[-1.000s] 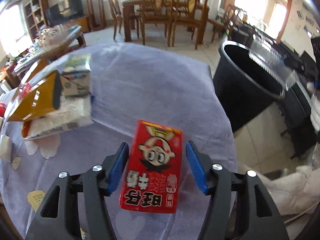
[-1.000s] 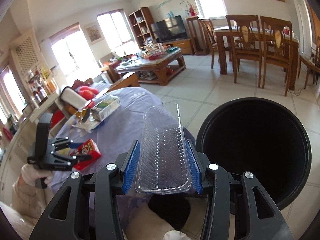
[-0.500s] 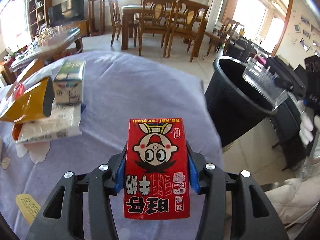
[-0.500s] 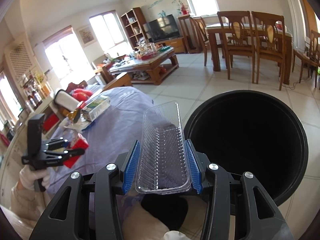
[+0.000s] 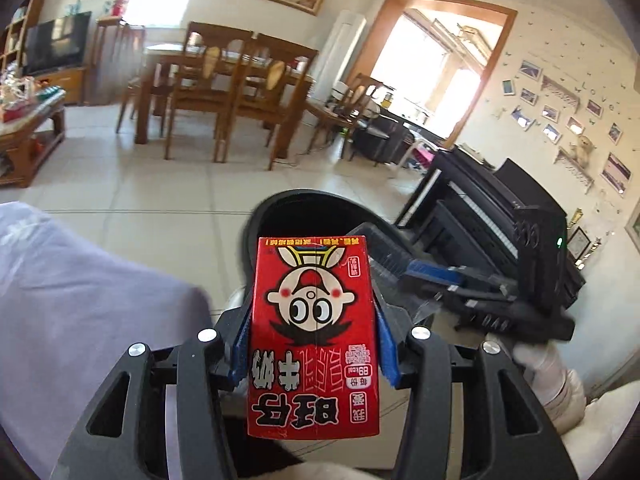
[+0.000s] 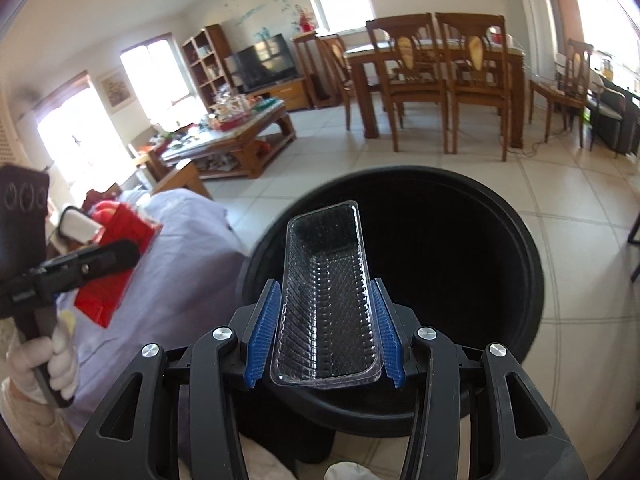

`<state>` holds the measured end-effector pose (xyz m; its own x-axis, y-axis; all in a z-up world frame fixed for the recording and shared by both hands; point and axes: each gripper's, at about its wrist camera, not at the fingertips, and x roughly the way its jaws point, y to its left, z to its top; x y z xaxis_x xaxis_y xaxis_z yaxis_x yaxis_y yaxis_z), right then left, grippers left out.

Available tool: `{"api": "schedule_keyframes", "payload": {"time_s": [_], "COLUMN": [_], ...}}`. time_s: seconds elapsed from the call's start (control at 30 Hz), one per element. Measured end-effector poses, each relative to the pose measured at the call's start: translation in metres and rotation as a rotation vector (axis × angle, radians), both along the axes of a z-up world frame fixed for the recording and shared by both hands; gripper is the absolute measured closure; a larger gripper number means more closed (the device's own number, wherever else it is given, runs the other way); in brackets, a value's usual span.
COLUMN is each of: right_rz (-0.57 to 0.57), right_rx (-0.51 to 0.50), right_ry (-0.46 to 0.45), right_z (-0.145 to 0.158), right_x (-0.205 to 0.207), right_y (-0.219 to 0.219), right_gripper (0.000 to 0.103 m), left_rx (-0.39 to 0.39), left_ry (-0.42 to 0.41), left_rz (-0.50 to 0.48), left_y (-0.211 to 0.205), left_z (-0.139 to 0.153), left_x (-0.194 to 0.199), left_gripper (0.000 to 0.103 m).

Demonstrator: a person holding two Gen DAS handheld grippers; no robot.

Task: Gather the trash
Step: 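Carry the red carton and clear tray over the black bin with both tools, then open both tools to drop the carton and tray into the bin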

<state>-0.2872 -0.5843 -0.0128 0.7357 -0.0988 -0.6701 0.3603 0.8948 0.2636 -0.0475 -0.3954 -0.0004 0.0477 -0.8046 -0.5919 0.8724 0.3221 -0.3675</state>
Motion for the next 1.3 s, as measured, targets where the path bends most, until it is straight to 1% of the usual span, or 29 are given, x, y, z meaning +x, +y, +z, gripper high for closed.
{"api": "schedule_keyframes", "payload": {"time_s": [0.07, 0.23, 0.43, 0.57, 0.63, 0.77, 0.8, 0.83, 0.87, 0.9, 0.93, 1.1, 1.2, 1.3], "right_rz": [-0.015, -0.041, -0.052, -0.055, -0.054, -0.047, -0.046, -0.047, -0.047, -0.047, -0.049, -0.056, -0.056, -0.050], "right_rx": [0.007, 0.007, 0.010, 0.018, 0.022, 0.021, 0.019, 0.015, 0.010, 0.006, 0.004, -0.010, -0.019, -0.031], "right_ry": [0.017, 0.050, 0.069, 0.075, 0.077, 0.081, 0.081, 0.081, 0.080, 0.078, 0.075, 0.062, 0.052, 0.045], "right_z": [-0.010, -0.029, -0.042, -0.048, -0.049, -0.049, -0.048, -0.047, -0.046, -0.045, -0.045, -0.037, -0.032, -0.027], "right_x": [-0.004, -0.013, -0.019, -0.025, -0.025, -0.026, -0.025, -0.024, -0.023, -0.023, -0.024, -0.029, -0.031, -0.032], "right_y": [-0.009, -0.023, -0.032, -0.037, -0.038, -0.037, -0.038, -0.039, -0.040, -0.039, -0.038, -0.031, -0.027, -0.021], "right_gripper": [0.057, 0.057, 0.057, 0.056, 0.055, 0.052, 0.052, 0.051, 0.046, 0.042, 0.038, 0.037, 0.037, 0.035], "left_rx": [0.007, 0.062, 0.123, 0.162, 0.175, 0.199, 0.203, 0.206, 0.205, 0.201, 0.193, 0.168, 0.143, 0.121], "left_ry": [0.032, 0.053, 0.039, 0.029, 0.000, -0.030, -0.040, -0.051, -0.063, -0.072, -0.080, -0.121, -0.140, -0.174], "left_rz": [-0.037, -0.065, -0.070, -0.058, -0.048, -0.038, -0.035, -0.033, -0.030, -0.027, -0.026, -0.018, 0.001, 0.020], "left_y": [-0.029, -0.082, -0.105, -0.108, -0.105, -0.106, -0.106, -0.106, -0.105, -0.104, -0.102, -0.090, -0.076, -0.059], "left_z": [-0.008, -0.031, -0.044, -0.054, -0.061, -0.065, -0.065, -0.065, -0.066, -0.067, -0.066, -0.057, -0.048, -0.035], "left_x": [-0.004, -0.016, -0.030, -0.032, -0.031, -0.035, -0.036, -0.037, -0.039, -0.039, -0.040, -0.047, -0.051, -0.056], "left_gripper": [0.054, 0.054, 0.053, 0.053, 0.053, 0.052, 0.051, 0.045, 0.040, 0.034, 0.034, 0.033, 0.019, 0.018]}}
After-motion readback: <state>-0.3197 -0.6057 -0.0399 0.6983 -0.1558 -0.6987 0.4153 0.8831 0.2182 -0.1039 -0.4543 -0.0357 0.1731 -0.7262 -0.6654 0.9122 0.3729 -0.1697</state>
